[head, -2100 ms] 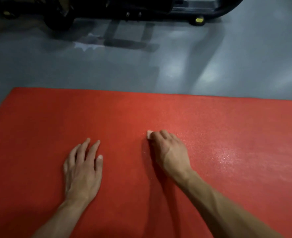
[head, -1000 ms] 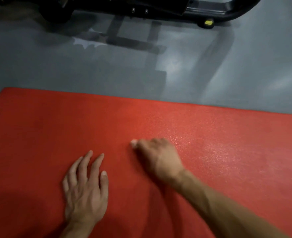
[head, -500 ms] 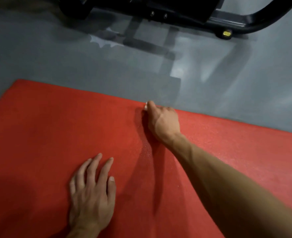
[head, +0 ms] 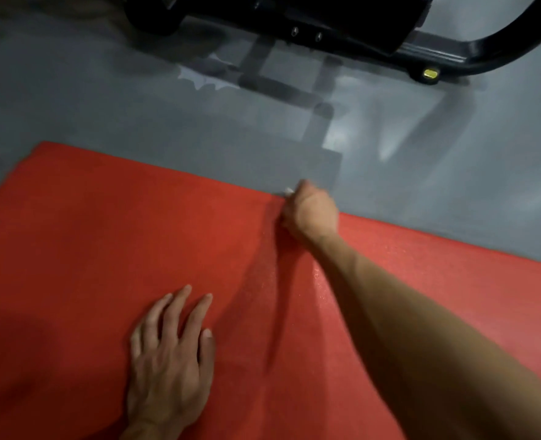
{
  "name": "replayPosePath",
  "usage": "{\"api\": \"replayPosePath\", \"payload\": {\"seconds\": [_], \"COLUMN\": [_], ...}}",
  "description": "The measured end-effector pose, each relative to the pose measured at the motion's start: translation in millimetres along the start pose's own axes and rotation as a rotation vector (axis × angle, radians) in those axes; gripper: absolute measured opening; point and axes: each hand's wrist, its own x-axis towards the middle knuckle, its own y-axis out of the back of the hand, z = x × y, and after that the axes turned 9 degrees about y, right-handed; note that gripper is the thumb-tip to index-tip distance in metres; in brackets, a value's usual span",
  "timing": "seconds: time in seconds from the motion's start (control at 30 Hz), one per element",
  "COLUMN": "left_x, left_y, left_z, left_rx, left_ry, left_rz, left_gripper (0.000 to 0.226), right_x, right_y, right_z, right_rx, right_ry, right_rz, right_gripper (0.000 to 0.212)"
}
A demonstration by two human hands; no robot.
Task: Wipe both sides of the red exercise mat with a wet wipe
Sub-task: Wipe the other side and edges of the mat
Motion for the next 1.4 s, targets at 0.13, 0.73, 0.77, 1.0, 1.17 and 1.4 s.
{"api": "replayPosePath", "payload": {"seconds": [0.13,0.73,0.77,1.0,1.17,1.4], "left_x": [1,61,66,63,3,-51], "left_y": [2,124,146,322,421,445], "left_z": [-3,40,55,184,245,257], "left_rx": [-0.002,0.183,0.165,-0.31,-0.728,-0.8], "left_ry": [0.002,0.052,0.003,-0.297,-0.21,-0.166], "left_rz": [0.003,-1.025,-1.041,-0.836,-0.697,-0.417], "left_gripper": [0.05,0.065,0.061,0.017,0.021,0.027], "right_x": [-26,-256,-264,-349,-408,-430], "right_y": [7,203,222,343,370,386], "right_z": [4,62,43,-43,-49,-47], "right_rx": [-0.129,0.448,0.525,1.061,1.396,1.452], "right_ry": [0.179,0.14,0.15,0.107,-0.024,-0.025], "right_rz": [-0.061,0.197,0.223,0.393,0.435,0.432], "right_gripper": [0.025,0.022,0.022,0.043,0.03,0.004]}}
